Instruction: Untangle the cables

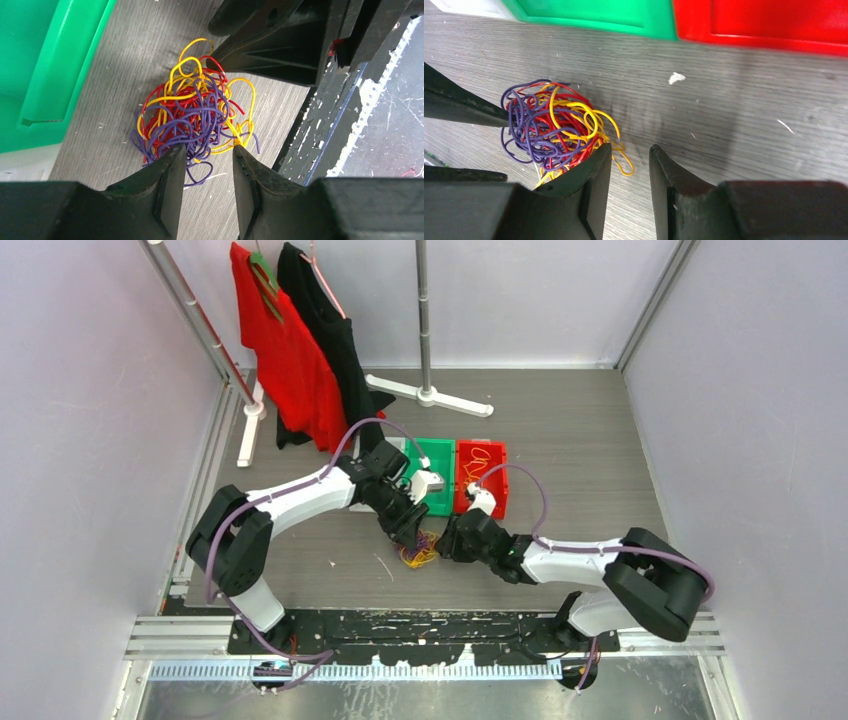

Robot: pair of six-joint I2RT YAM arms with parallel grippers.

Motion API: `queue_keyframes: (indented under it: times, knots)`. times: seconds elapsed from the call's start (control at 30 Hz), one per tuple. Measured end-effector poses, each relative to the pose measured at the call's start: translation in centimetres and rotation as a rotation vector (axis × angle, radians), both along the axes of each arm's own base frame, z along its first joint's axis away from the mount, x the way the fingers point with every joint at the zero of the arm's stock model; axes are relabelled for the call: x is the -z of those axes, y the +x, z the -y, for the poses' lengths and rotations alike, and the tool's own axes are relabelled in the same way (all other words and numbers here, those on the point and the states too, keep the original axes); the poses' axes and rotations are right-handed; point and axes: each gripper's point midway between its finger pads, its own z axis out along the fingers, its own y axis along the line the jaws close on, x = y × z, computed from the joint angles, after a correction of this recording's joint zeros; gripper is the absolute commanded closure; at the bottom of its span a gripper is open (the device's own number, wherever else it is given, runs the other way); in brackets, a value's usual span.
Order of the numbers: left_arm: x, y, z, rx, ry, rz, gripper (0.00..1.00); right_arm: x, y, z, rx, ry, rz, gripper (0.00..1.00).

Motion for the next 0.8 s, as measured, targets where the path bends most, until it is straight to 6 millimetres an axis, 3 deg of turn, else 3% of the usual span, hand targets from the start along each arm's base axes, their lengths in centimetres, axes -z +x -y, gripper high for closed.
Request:
queue_keyframes:
  times: [0.17, 0.33, 0.53, 0.63, 0.8]
  knots:
    - [0.7, -0.1, -0.4, 0.001, 0.016, 0.008, 0.65, 0.2, 0.7, -1.4, -0.011, 0.015, -0.005, 0.73]
    - [1.6, -0.4, -1.0, 0.001, 0.039, 0.008, 0.77, 0.0, 0.9, -2.0, -0.011, 0.037, -0.008, 0.98]
    - [2.8, -0.4, -1.5, 0.013, 0.068, 0.041, 0.99, -1.7, 0.9, -2.2, -0.012, 0.074, 0.007, 0.99]
    - [3.7, -0.5, -1.9, 0.027, 0.098, 0.076, 1.00, -4.0, 0.6, -1.8, -0.011, 0.116, 0.042, 0.99]
    - [4.0, -0.4, -2.2, 0.056, 0.138, 0.136, 1.00, -7.7, 0.0, 0.5, 0.024, 0.158, 0.115, 0.99]
